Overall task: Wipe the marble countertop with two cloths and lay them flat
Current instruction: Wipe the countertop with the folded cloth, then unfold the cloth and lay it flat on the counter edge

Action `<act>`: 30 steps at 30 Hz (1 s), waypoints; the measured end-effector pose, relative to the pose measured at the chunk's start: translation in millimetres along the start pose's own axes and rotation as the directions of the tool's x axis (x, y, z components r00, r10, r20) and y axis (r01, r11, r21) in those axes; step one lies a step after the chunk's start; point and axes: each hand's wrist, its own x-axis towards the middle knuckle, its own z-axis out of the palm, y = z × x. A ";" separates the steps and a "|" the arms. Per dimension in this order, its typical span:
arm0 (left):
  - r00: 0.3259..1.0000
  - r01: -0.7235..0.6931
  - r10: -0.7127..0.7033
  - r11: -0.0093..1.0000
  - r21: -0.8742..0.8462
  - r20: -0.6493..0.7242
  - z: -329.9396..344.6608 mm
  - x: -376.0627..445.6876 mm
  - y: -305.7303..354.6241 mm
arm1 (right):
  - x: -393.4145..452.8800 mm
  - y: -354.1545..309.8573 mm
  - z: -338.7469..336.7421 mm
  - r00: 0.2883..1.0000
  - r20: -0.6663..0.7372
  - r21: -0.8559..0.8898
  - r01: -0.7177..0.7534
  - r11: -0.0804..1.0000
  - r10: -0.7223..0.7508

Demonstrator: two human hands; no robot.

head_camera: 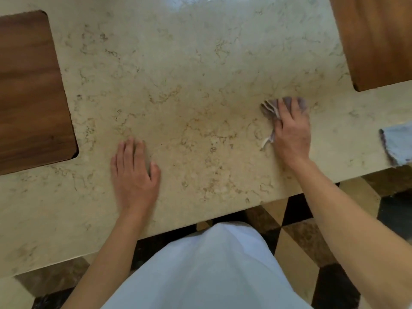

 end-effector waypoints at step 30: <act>0.745 0.664 -0.485 0.478 -0.575 0.457 -32.1 27.9 143.2 | -11.6 -98.5 -39.3 0.837 0.547 0.384 -0.228 0.895 -0.021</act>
